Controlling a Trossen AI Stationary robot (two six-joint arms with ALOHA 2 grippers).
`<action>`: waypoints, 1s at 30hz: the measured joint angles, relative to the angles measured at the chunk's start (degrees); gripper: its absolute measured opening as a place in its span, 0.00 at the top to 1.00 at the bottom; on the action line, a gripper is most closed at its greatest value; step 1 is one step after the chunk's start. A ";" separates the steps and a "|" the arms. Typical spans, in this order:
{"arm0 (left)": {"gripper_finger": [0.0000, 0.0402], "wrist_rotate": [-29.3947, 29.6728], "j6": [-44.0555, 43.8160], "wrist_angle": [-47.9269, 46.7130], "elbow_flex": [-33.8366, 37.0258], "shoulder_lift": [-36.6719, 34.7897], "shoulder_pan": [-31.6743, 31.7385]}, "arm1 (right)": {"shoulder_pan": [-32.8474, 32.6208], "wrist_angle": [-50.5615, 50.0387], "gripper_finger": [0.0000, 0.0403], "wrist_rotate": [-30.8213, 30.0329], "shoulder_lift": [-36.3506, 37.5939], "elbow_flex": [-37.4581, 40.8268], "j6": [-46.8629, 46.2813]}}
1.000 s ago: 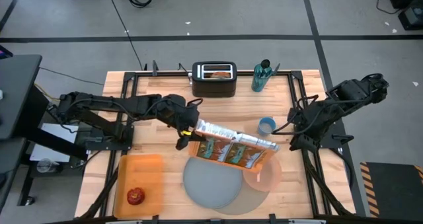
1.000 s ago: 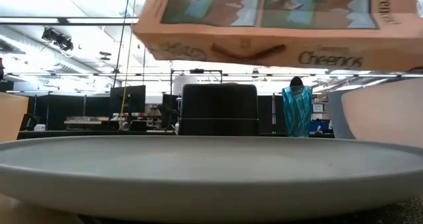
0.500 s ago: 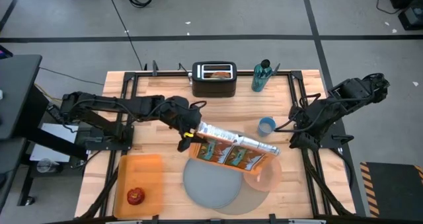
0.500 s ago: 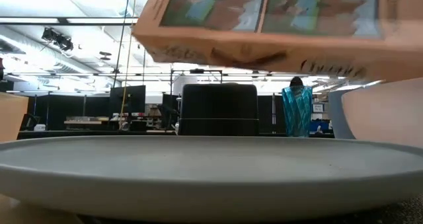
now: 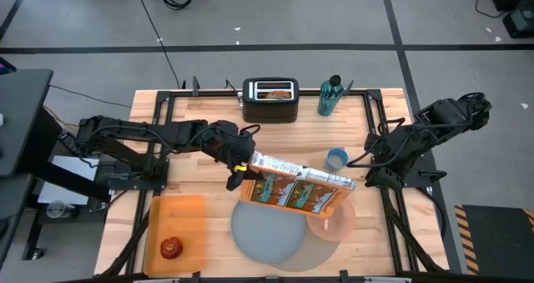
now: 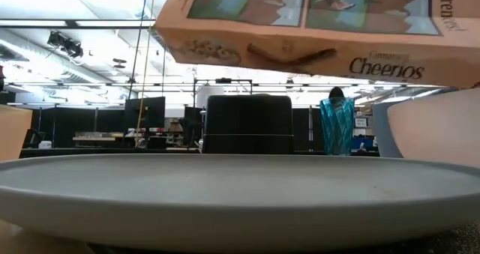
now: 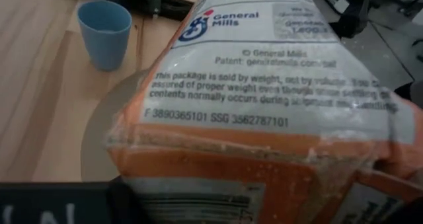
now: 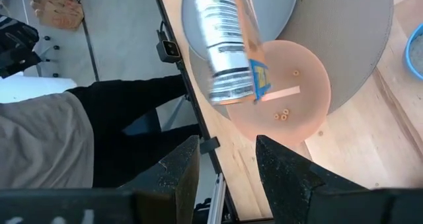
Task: Arrange a breakfast setting
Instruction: Pour the cereal into the light orange bowl on the table mat
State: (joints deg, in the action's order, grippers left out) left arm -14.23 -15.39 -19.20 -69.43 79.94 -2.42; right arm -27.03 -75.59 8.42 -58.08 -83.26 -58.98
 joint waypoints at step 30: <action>0.52 -2.61 -2.20 -0.97 -1.13 3.25 -0.46 | 0.70 0.09 0.61 -1.32 0.04 0.02 0.98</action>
State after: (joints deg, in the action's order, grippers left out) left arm -16.84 -17.58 -20.17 -70.56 83.19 -2.87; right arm -26.33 -75.51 7.09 -58.05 -83.24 -58.00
